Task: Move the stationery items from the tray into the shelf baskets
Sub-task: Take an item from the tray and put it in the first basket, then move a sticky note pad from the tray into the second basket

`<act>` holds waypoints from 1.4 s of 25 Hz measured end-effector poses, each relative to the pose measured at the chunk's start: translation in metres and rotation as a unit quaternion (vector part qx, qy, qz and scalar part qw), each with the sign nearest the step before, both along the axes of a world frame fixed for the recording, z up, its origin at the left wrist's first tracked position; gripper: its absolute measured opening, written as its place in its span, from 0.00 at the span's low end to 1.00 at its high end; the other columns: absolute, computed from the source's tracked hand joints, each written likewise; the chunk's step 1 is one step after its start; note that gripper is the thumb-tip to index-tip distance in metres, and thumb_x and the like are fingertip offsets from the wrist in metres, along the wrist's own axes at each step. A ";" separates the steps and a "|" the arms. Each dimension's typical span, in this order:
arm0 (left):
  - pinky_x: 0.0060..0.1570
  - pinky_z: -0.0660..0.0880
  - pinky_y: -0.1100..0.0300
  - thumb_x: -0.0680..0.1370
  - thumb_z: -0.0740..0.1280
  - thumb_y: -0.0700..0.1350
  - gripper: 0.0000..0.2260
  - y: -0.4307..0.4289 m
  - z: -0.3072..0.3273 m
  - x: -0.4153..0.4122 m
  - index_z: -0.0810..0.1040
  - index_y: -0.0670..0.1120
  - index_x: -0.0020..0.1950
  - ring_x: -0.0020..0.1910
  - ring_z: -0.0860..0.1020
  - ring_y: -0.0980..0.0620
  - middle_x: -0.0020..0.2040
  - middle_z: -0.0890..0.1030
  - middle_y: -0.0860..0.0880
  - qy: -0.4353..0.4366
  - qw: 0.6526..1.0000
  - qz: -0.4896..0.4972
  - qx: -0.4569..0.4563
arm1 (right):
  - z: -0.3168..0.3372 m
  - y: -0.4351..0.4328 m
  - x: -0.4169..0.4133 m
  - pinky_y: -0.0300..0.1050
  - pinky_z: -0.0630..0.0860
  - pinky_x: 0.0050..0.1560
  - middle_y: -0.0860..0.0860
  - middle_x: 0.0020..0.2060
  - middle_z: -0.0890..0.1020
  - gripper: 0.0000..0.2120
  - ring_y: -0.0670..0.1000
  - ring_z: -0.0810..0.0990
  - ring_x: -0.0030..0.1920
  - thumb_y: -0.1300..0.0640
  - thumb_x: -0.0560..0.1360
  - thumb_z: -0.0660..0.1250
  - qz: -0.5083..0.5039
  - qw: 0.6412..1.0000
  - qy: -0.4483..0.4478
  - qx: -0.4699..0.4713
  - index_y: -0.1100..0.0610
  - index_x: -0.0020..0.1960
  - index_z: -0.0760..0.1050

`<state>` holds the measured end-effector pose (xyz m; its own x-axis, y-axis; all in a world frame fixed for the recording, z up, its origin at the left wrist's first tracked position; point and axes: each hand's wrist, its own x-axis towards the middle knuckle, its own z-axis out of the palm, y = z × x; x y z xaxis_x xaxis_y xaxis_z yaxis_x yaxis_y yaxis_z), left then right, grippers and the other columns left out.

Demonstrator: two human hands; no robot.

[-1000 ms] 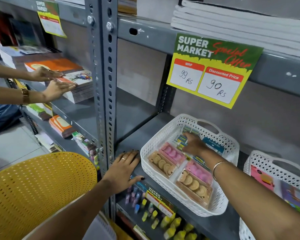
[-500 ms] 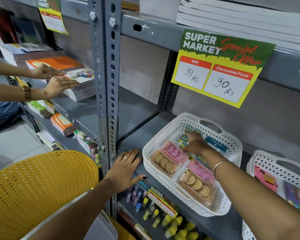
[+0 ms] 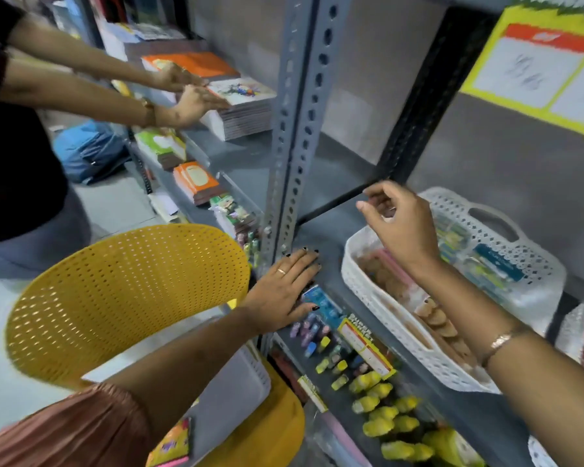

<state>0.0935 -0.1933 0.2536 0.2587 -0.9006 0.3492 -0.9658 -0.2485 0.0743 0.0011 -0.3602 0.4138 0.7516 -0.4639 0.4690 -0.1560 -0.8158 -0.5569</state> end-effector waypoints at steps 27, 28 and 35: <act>0.69 0.45 0.45 0.81 0.42 0.59 0.32 0.329 -0.307 -0.105 0.71 0.37 0.65 0.69 0.62 0.41 0.68 0.70 0.38 0.168 0.918 0.294 0.206 | -0.477 0.320 0.001 0.50 0.79 0.46 0.57 0.52 0.79 0.42 0.57 0.78 0.50 0.55 0.51 0.81 0.348 0.806 0.435 -0.199 0.61 0.62 0.68; 0.69 0.45 0.45 0.81 0.42 0.59 0.31 0.330 -0.309 -0.105 0.71 0.37 0.66 0.70 0.61 0.42 0.68 0.69 0.38 0.167 0.919 0.293 0.205 | -0.477 0.320 0.003 0.50 0.79 0.46 0.57 0.51 0.79 0.42 0.57 0.78 0.49 0.55 0.51 0.80 0.350 0.806 0.434 -0.199 0.61 0.61 0.68; 0.69 0.45 0.48 0.81 0.43 0.60 0.31 0.319 -0.278 -0.088 0.65 0.37 0.68 0.74 0.44 0.49 0.73 0.61 0.41 0.171 0.919 0.328 0.137 | -0.401 0.272 0.031 0.51 0.71 0.59 0.57 0.59 0.73 0.41 0.58 0.73 0.59 0.53 0.59 0.77 0.291 0.833 0.450 -0.137 0.61 0.67 0.63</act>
